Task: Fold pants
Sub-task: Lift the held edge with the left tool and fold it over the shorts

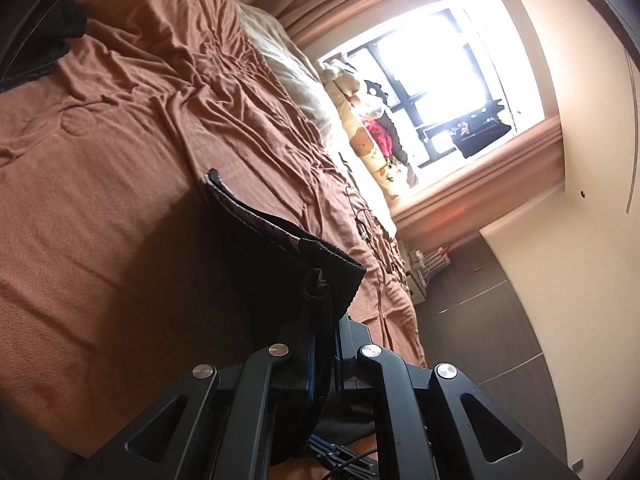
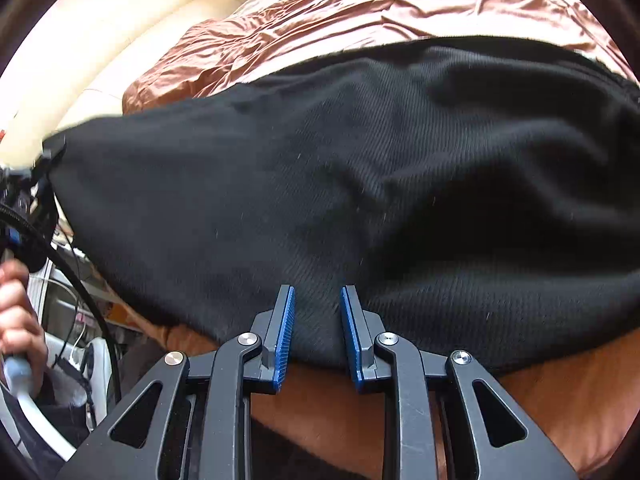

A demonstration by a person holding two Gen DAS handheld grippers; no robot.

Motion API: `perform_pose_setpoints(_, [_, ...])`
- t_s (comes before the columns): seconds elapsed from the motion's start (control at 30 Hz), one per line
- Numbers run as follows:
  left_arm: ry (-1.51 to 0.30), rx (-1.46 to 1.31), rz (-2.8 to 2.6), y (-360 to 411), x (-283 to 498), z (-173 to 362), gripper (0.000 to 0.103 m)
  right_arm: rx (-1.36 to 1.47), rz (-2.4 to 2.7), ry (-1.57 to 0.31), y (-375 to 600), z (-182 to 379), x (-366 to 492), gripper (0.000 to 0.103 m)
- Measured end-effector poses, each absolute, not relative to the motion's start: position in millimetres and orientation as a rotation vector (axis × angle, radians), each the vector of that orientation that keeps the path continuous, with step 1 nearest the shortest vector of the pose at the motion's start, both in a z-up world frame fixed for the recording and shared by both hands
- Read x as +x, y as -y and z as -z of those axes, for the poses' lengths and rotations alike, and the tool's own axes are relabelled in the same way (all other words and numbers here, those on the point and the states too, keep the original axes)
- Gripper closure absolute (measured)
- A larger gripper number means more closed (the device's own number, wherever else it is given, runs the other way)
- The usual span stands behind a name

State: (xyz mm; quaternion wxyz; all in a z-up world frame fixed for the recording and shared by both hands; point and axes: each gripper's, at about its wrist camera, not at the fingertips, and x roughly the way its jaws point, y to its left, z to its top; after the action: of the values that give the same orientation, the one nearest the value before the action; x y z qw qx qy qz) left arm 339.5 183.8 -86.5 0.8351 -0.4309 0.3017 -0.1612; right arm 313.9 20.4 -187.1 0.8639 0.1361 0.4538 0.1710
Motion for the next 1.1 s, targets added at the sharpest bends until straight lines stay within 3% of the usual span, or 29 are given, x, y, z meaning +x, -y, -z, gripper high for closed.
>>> perform_pose_setpoints(0.63, [-0.703, -0.726, 0.566, -47, 388, 35, 0.096, 0.529, -0.252, -0.767, 130, 132, 242, 0.081])
perform_pose_setpoints(0.93, [-0.794, -0.675, 0.659, 29, 401, 49, 0.096, 0.562, -0.158, -0.714, 172, 125, 201, 0.064])
perform_pose_setpoints(1.1, [-0.863, -0.647, 0.704, 76, 405, 67, 0.096, 0.611, -0.130, -0.692, 181, 132, 182, 0.062])
